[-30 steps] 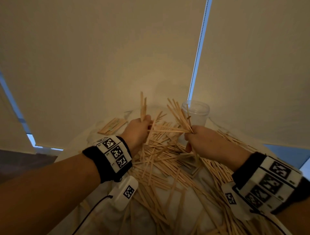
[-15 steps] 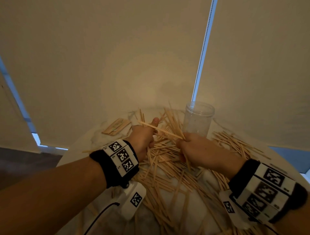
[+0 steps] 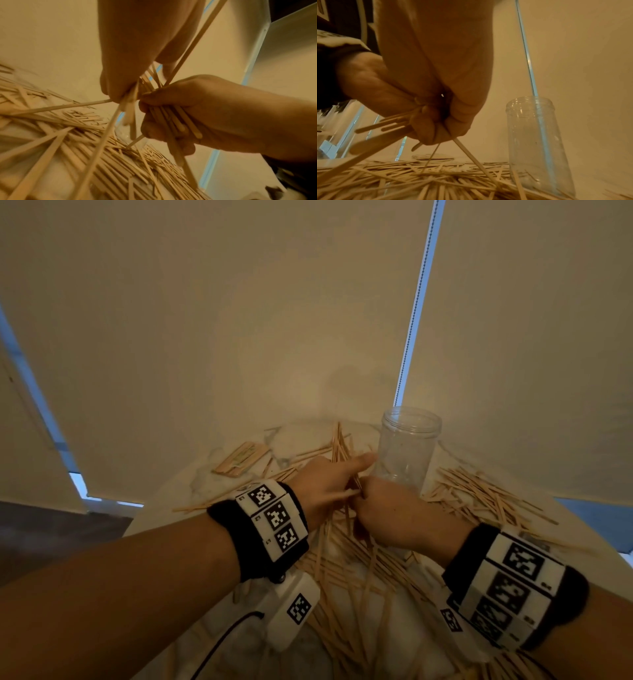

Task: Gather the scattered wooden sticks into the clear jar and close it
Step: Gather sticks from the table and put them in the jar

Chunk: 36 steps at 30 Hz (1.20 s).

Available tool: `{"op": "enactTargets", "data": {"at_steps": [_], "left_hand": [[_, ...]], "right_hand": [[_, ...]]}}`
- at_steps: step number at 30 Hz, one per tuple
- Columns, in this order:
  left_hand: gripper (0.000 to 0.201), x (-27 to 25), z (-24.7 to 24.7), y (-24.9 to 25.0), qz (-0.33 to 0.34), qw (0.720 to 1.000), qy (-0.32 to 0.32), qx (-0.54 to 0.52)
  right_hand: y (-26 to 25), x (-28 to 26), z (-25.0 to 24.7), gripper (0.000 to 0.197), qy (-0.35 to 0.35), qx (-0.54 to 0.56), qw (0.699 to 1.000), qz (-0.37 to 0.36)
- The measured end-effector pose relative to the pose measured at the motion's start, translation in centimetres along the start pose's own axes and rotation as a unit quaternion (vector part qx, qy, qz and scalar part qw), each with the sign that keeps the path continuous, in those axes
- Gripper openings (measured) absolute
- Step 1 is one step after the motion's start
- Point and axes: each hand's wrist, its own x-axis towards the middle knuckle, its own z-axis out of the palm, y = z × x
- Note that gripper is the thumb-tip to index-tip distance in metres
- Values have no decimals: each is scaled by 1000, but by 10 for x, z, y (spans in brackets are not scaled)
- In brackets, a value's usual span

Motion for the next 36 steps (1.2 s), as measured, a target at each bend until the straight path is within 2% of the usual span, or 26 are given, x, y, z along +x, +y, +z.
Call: {"op": "enactTargets", "data": {"at_steps": [1, 3, 9, 11, 13, 15, 17, 20, 22, 24, 26, 27, 29, 32, 34, 35, 36], "left_hand": [[41, 4, -2, 1, -4, 998, 37, 48], [29, 9, -2, 0, -5, 995, 82, 65], [30, 24, -10, 0, 12, 988, 153, -5], [30, 26, -15, 3, 17, 983, 165, -77], [28, 22, -18, 7, 37, 975, 156, -155], [29, 21, -18, 6, 62, 974, 151, -160], [30, 21, -15, 3, 68, 976, 136, -157], [31, 15, -6, 0, 59, 981, 104, -151], [46, 9, 0, -1, 54, 986, 53, -150], [52, 4, 4, 1, 41, 990, -22, -131], [30, -2, 4, 7, 24, 991, -60, -116], [16, -4, 3, 9, 19, 992, -49, -114], [5, -2, -1, 11, 23, 995, 13, -100], [18, 4, -9, 13, 33, 987, 97, -120], [24, 5, -14, 19, 32, 975, 128, -179], [25, 5, -17, 22, 33, 967, 130, -215], [26, 3, -18, 26, 34, 960, 123, -250]], "right_hand": [[-2, -2, 0, 27, -7, 17, 1000, -12], [-2, -4, 1, 22, -14, 58, 998, -36], [7, -17, -1, 27, 5, 80, 996, -29], [16, -19, -6, 26, 17, 89, 995, -31], [24, -20, -12, 27, 42, 107, 993, -14], [28, -20, -19, 25, 66, 147, 987, -3], [29, -21, -23, 23, 94, 178, 979, -21], [20, -24, -27, 15, 152, 154, 973, -75], [11, -23, -25, 14, 181, 142, 965, -124], [3, -21, -20, 17, 166, 142, 961, -170], [0, -18, -15, 22, 148, 119, 963, -192], [-1, -18, -14, 24, 144, 110, 964, -194], [-3, -21, -12, 24, 146, 107, 963, -200], [-7, -29, -9, 28, 201, 69, 958, -191], [-10, -33, -7, 41, 214, 49, 966, -140], [-10, -34, -6, 52, 174, 50, 979, -98], [-11, -35, -5, 63, 101, 57, 992, -53]]}}
